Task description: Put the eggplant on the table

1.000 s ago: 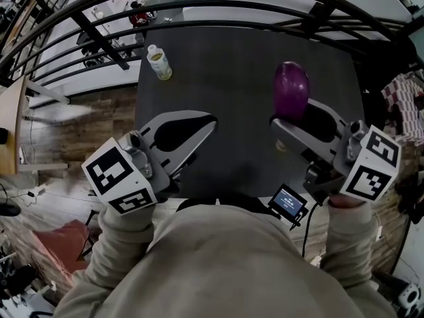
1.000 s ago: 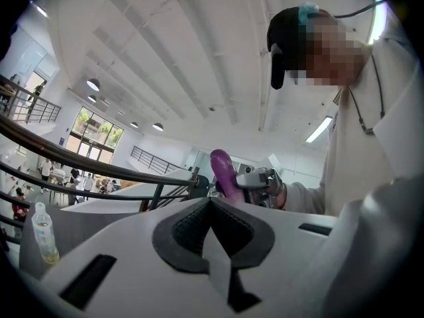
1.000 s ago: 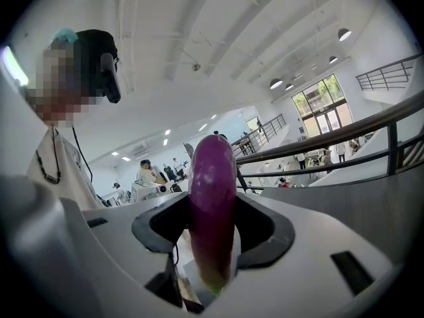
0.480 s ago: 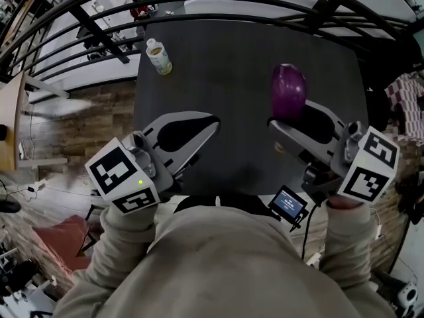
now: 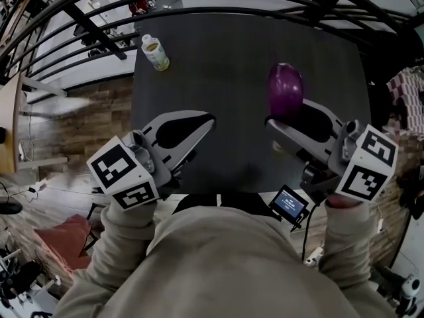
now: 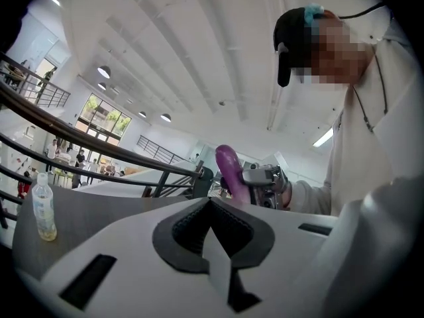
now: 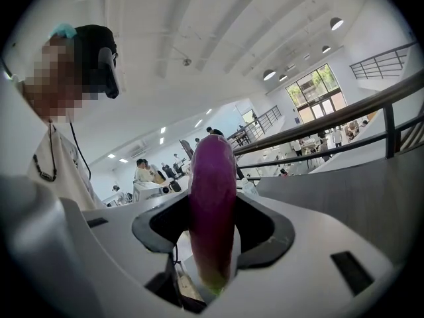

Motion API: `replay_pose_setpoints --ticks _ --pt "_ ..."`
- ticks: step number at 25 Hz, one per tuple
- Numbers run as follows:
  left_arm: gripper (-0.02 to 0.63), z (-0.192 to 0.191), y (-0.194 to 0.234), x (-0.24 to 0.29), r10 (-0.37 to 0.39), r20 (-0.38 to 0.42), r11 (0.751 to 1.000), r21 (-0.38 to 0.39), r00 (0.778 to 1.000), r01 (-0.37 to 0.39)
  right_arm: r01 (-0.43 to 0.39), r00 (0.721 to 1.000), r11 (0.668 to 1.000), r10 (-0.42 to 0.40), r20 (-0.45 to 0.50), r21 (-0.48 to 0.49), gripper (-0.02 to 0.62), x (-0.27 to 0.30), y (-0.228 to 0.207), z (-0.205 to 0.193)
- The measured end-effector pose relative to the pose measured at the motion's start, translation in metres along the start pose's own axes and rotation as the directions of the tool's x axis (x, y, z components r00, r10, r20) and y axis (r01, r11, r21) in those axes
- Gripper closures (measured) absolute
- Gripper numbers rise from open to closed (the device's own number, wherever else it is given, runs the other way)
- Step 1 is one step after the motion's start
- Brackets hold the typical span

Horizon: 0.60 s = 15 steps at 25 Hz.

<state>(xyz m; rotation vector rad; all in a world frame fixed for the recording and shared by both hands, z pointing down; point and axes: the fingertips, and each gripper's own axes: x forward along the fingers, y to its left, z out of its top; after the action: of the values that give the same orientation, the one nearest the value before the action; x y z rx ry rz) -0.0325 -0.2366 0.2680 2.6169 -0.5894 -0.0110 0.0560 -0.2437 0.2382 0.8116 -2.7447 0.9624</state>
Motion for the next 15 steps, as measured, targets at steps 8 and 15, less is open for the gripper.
replay_pose_setpoints --ticks 8,15 --pt "0.600 -0.023 0.015 0.011 0.015 -0.029 0.999 -0.052 0.999 -0.017 0.011 1.000 0.999 -0.010 -0.027 0.037 0.374 0.003 -0.022 -0.012" --pt "0.600 -0.046 0.029 0.007 0.034 -0.054 0.995 -0.095 0.998 -0.039 0.009 0.999 0.997 -0.005 -0.051 0.080 0.374 0.018 -0.039 -0.031"
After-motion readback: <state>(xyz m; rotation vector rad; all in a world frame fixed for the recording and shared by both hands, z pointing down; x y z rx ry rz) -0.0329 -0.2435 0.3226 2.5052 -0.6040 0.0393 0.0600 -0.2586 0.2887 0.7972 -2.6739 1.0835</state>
